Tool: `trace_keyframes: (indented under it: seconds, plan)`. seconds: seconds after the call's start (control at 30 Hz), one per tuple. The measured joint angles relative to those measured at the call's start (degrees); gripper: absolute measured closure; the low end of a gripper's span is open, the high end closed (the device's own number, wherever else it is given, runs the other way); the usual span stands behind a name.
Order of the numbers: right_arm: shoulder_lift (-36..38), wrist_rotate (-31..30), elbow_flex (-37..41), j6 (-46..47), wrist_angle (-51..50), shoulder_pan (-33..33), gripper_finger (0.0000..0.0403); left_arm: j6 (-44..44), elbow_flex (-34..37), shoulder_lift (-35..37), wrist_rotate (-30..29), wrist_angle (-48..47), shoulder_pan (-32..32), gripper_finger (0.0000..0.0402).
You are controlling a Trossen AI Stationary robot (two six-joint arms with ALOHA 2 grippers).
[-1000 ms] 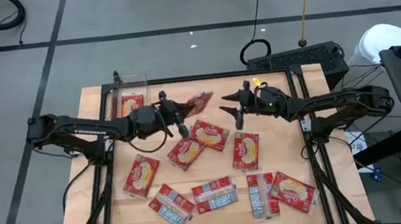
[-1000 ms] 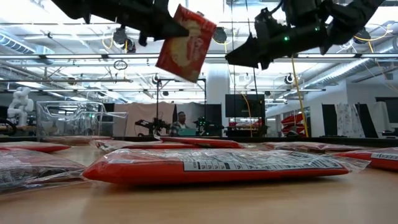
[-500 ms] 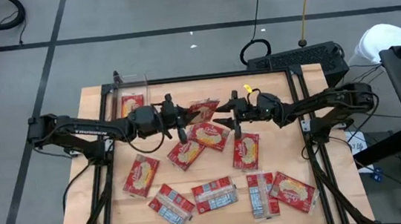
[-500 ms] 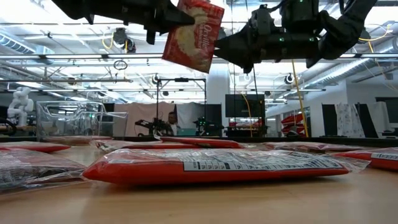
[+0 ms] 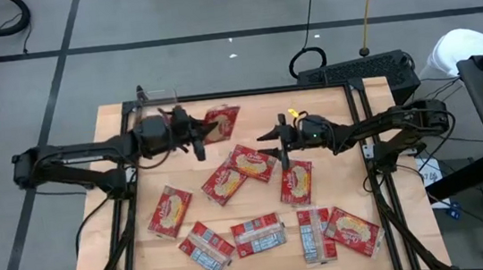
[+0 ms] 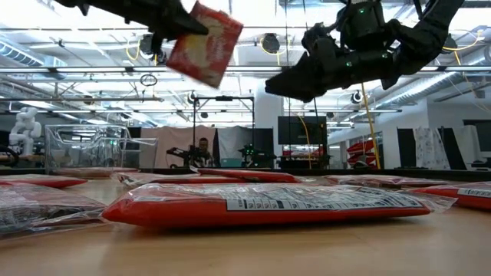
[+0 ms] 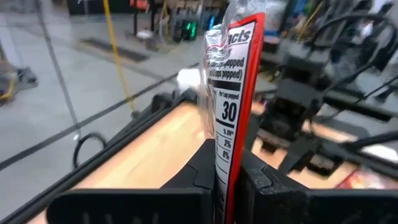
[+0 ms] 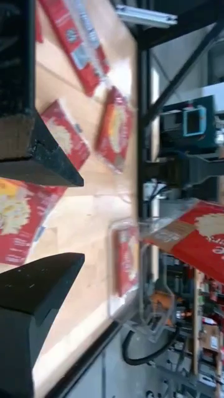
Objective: Sort popcorn bags into baskets
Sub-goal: Put the red popcorn bag into the transparent bin
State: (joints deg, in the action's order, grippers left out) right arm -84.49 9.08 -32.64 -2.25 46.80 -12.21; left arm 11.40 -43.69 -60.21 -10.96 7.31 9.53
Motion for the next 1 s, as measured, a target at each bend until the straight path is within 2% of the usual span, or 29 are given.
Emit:
trace_keyframes:
  seconds: [0.27, 0.57, 0.87, 1.0]
  plan:
    - [0.0, 0.1, 0.0, -0.6, -4.0, 0.9, 0.0224, 5.7, 0.0, 8.8, 0.2, -12.6, 5.8, 0.0378]
    - [0.0, 0.2, 0.0, -4.9, -5.5, 5.1, 0.0224, 10.4, 0.0, 15.1, 0.0, -24.1, 18.0, 0.0380]
    - [0.0, 0.2, 0.0, -4.5, -6.6, 7.5, 0.0224, 14.6, 0.0, 13.7, 0.8, -38.0, 33.3, 0.0379]
    - [0.0, 0.2, 0.0, -4.5, -7.2, 7.9, 0.0224, 14.6, 0.0, 12.3, 3.4, -39.8, 38.5, 0.0379]
